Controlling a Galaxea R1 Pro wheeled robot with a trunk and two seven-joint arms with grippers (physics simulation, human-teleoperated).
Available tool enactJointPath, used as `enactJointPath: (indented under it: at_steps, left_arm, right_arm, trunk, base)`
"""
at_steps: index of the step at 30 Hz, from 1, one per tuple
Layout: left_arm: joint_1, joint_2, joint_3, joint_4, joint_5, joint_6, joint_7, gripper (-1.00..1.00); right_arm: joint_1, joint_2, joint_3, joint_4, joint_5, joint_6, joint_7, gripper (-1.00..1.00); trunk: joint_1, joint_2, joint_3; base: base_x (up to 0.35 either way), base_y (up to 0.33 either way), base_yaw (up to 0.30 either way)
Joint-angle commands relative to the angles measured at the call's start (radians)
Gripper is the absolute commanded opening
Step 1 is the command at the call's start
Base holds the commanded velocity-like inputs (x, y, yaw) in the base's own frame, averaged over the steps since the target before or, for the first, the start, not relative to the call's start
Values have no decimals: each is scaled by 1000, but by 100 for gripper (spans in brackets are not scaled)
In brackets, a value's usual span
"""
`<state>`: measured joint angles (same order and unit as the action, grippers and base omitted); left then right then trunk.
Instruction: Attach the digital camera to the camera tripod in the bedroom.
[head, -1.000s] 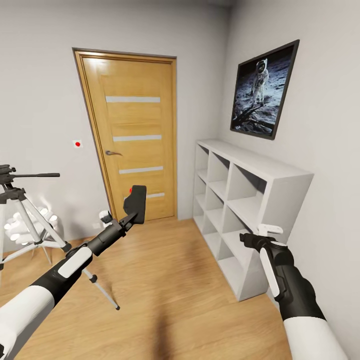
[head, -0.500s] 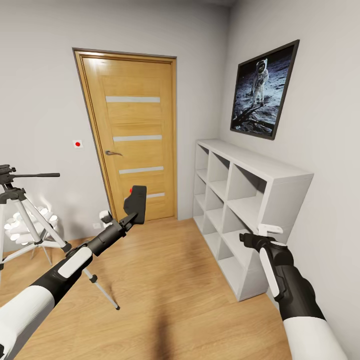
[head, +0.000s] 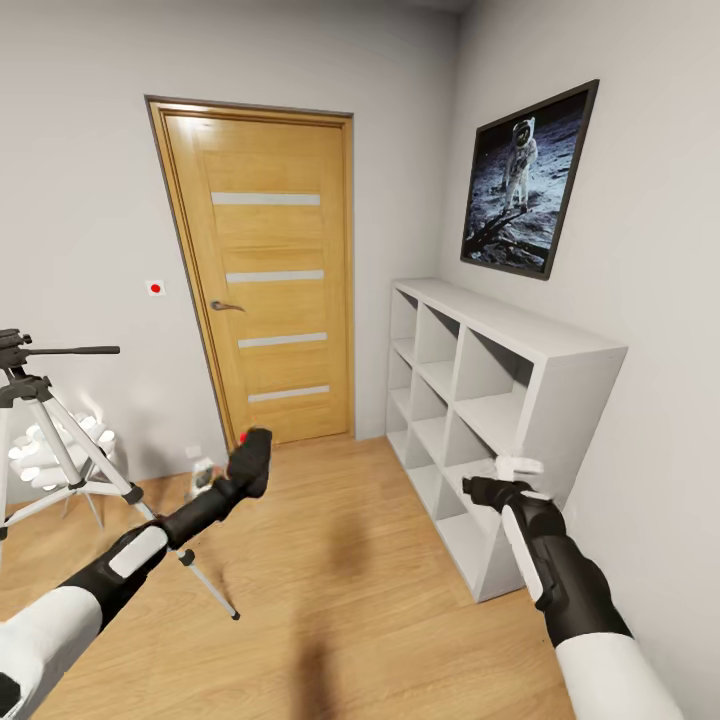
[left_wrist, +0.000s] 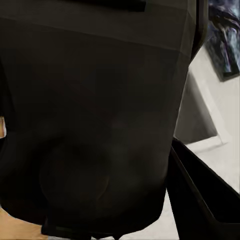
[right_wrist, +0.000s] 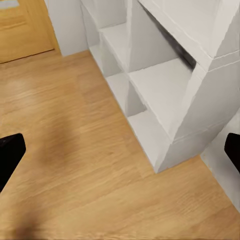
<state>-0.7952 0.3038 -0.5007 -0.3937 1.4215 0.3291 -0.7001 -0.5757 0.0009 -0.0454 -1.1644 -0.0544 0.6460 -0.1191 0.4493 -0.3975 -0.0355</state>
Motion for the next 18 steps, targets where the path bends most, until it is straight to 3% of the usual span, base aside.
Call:
enactJointPath:
  at_steps: [1,3,4,7,13,18]
  left_arm:
    - [-1,-2,-13,137,-3,2,47,-100]
    - [-1,-6,-32,204,-26,-1,100,-100]
    - [-1,-16,-55,260,-58,-4,154,-100]
    - [-1,-37,-80,323,-113,-9,229,-100]
    - [4,-79,-103,378,-242,-40,359,-100]
    - [37,-91,-107,387,-278,-73,391,-100]
  right_arm:
    - [-1,2,38,26,-4,-5,-8,100]
    - [-1,3,73,59,-4,-16,-9,100]
    - [-1,5,102,100,-5,-31,-11,100]
    - [-1,6,133,173,-5,-61,-13,100]
    - [-1,5,162,420,-5,-163,-14,100]
    - [-1,1,167,622,-2,-261,-14,100]
  trunk:
    - [1,-2,-3]
    - [1,-2,-3]
    - [1,-2,-3]
    - [1,-2,-3]
    - [1,-2,-3]
    - [1,-2,-3]
  base:
    - [0,0,0]
    - [0,0,0]
    - [0,0,0]
    - [0,0,0]
    - [0,0,0]
    - [0,0,0]
